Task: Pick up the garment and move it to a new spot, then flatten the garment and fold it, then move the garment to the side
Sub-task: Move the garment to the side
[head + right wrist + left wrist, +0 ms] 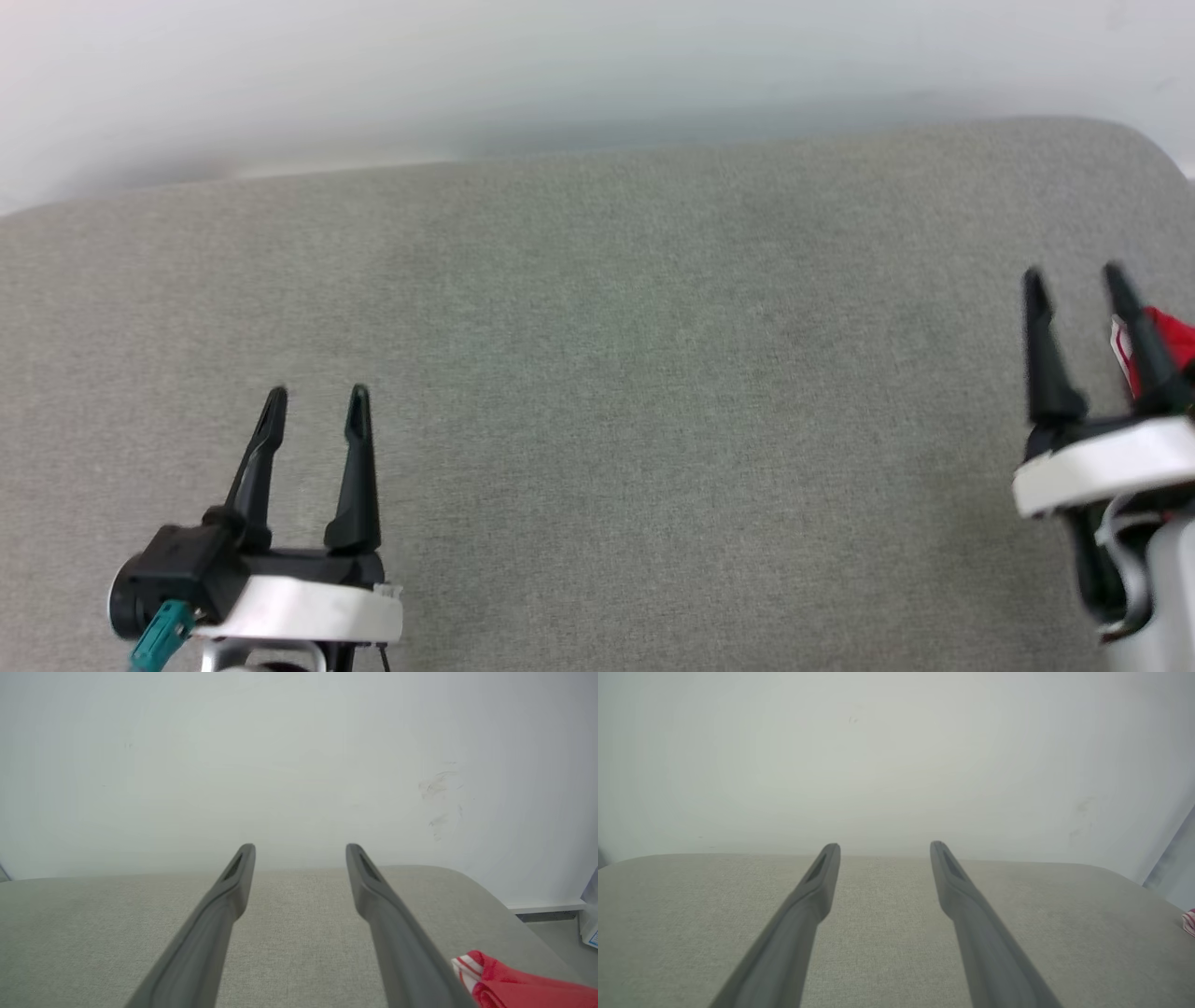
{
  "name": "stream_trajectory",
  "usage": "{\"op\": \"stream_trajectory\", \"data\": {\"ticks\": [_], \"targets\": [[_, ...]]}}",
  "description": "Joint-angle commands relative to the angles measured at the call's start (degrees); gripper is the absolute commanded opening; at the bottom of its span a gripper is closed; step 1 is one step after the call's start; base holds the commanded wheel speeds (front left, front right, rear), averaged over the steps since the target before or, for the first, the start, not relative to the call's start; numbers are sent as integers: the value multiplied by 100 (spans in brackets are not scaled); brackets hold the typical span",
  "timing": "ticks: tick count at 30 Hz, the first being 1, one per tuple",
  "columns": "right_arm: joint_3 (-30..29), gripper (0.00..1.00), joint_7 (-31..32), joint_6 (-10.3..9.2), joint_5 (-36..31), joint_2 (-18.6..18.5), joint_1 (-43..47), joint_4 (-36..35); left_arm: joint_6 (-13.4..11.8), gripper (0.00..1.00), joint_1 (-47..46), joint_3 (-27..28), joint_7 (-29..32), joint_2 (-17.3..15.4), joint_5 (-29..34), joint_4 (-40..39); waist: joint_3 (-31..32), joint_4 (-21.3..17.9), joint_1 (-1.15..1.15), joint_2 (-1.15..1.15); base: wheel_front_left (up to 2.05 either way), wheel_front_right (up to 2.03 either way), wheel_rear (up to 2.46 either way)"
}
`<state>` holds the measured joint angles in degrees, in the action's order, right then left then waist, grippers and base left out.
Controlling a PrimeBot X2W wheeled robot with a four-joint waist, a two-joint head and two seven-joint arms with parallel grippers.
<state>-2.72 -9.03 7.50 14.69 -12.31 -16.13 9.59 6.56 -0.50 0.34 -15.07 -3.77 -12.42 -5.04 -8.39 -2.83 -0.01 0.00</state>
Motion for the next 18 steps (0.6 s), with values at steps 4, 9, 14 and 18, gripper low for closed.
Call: {"op": "stream_trajectory", "data": {"ticks": [4, 9, 14, 18], "targets": [[48, 100, -331, -2, 103, 415, 517, -161, 1, 100, 240, 135, -12, 50, -14, 12, 171, 92, 1, 0, 0, 0, 0], [290, 100, -541, -2, -36, 656, 861, -67, 44, 100, 362, 274, -12, 74, -73, 147, 233, 60, 1, 0, 0, 0, 0], [398, 100, -610, -2, 5, 861, 976, 10, 79, 100, 395, 328, -12, 89, -72, 283, 291, 59, 1, 0, 0, 0, 0], [437, 100, -611, -2, 5, 907, 1035, -88, 77, 100, 405, 325, -12, 92, -120, 371, 322, 55, 1, 0, 0, 0, 0]]}}
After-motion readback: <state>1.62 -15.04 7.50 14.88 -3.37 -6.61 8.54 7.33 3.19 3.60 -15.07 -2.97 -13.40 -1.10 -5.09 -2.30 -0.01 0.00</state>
